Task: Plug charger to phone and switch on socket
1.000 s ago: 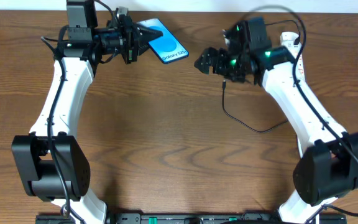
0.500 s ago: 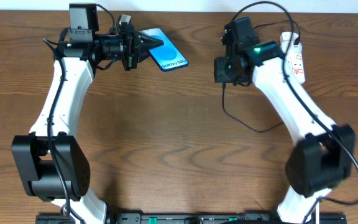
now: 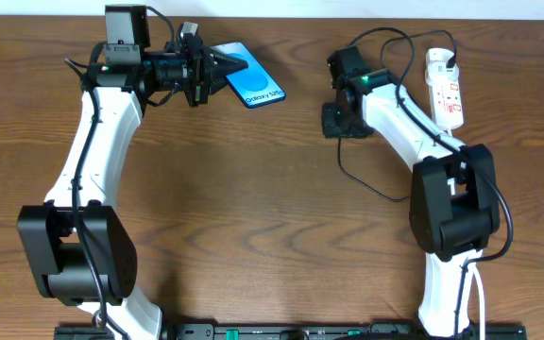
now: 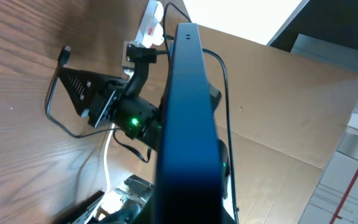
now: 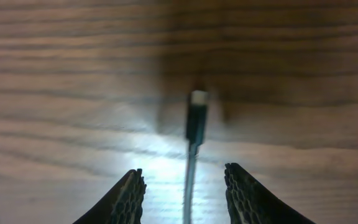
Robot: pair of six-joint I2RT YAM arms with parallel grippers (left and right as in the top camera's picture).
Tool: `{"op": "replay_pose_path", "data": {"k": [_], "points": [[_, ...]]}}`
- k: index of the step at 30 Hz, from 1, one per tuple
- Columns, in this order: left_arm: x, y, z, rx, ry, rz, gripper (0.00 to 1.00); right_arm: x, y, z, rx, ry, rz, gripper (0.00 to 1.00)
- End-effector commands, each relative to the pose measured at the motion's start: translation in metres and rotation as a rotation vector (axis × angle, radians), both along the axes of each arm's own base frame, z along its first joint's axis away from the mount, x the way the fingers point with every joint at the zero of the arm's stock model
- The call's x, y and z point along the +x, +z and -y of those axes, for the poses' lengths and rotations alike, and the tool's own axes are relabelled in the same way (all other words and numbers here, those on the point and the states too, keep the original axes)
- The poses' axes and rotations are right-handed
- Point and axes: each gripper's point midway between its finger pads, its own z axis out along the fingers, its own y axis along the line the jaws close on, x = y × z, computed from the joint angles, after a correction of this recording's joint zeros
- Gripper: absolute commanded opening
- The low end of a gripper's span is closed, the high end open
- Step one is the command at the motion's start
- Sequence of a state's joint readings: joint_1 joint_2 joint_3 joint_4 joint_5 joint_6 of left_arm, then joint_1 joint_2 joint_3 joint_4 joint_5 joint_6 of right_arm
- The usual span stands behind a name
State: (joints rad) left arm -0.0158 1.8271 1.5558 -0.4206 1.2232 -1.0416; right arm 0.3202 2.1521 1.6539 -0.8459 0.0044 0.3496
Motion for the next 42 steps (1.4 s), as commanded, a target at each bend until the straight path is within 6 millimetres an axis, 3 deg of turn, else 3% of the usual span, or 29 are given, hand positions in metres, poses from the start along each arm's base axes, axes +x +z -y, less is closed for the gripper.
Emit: {"op": "replay_pose_path", "data": {"k": [1, 23, 33, 36, 38, 40, 42], "points": [[-0.003, 0.009, -0.002, -0.004, -0.009, 0.038, 0.07, 0.005, -0.012, 0.010, -0.003, -0.044, -0.011, 0.42], [-0.003, 0.009, -0.002, -0.005, -0.010, 0.037, 0.07, 0.007, -0.031, 0.001, 0.049, -0.033, -0.014, 0.35], [-0.003, 0.009, -0.002, -0.005, -0.009, 0.038, 0.07, -0.012, -0.059, 0.007, 0.038, -0.034, -0.052, 0.31], [-0.003, 0.009, -0.002, -0.005, -0.009, 0.038, 0.07, -0.016, -0.064, 0.008, 0.037, -0.034, -0.055, 0.25], [-0.003, 0.009, -0.002, -0.005, -0.009, 0.038, 0.08, -0.017, -0.065, 0.008, 0.036, -0.034, -0.056, 0.18], [-0.003, 0.009, -0.002, -0.005, -0.009, 0.037, 0.07, -0.017, -0.065, 0.008, 0.036, -0.034, -0.057, 0.04], [-0.003, 0.009, -0.002, -0.005, -0.009, 0.038, 0.07, -0.017, -0.065, 0.008, 0.036, -0.034, -0.058, 0.01]]}}
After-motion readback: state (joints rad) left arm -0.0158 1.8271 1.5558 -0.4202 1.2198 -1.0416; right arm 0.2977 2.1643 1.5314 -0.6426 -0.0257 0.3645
